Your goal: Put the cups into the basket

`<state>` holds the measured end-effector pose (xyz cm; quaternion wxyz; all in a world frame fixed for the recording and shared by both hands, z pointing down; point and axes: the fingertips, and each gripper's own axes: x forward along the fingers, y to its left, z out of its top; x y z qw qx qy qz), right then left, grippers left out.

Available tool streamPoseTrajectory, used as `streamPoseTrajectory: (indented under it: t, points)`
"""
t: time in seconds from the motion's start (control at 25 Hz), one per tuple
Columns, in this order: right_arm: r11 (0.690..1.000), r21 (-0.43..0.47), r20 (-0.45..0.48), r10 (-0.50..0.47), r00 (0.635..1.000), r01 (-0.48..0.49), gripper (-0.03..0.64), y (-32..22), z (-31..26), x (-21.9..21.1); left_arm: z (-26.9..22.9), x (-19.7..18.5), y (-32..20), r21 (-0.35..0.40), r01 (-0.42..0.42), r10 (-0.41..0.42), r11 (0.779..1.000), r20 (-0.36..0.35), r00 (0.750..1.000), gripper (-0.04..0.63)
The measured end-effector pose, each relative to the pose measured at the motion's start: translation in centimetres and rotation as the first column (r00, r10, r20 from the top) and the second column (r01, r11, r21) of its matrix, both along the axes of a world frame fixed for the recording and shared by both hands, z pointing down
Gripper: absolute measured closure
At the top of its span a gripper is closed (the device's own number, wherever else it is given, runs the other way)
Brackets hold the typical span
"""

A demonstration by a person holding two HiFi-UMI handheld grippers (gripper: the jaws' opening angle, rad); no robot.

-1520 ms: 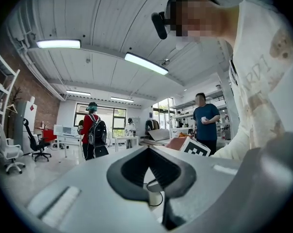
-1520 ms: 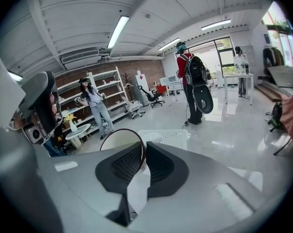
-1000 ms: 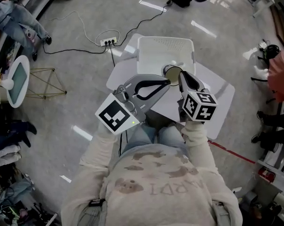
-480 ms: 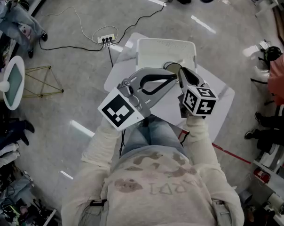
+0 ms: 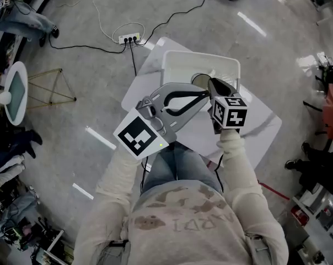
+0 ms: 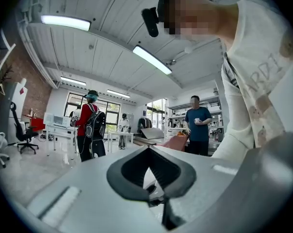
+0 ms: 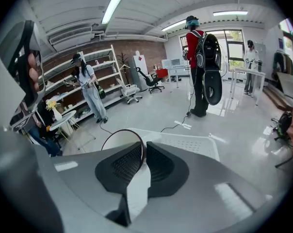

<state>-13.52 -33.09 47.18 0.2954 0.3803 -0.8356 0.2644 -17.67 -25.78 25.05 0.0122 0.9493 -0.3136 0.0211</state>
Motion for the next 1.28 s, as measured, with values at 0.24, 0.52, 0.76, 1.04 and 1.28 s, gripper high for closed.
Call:
streamPoseTrajectory:
  t: [0.24,0.52,0.76,1.04,1.28]
  points:
    - [0.996,-0.066,-0.038,-0.061,0.997,0.058,0.563,-2.7,5.3,-1.4,3.6,-0.9,-3.3,-0.064,0.023,-0.023,0.998,-0.003,1.0,0.595]
    - [0.981,-0.151,-0.077,-0.134,0.988,0.121,0.561,-3.0,12.0,-2.1,8.3,-0.6,-5.0,-0.115,0.015,-0.016,0.993,-0.01,1.0,0.595]
    - [0.961,-0.209,-0.111,-0.209,0.972,0.183,0.561,-2.7,16.2,-2.8,10.8,-0.9,-5.3,-0.158,0.022,-0.029,0.987,-0.047,0.998,0.595]
    - [0.913,-0.26,-0.147,-0.359,0.922,0.315,0.561,-2.8,19.7,-3.8,12.3,-1.2,-5.4,-0.179,0.04,-0.052,0.983,-0.065,0.996,0.595]
    - [0.877,-0.293,-0.171,-0.439,0.882,0.38,0.56,-2.3,22.6,-4.5,13.4,-1.9,-5.5,-0.201,0.06,-0.077,0.978,-0.076,0.994,0.595]
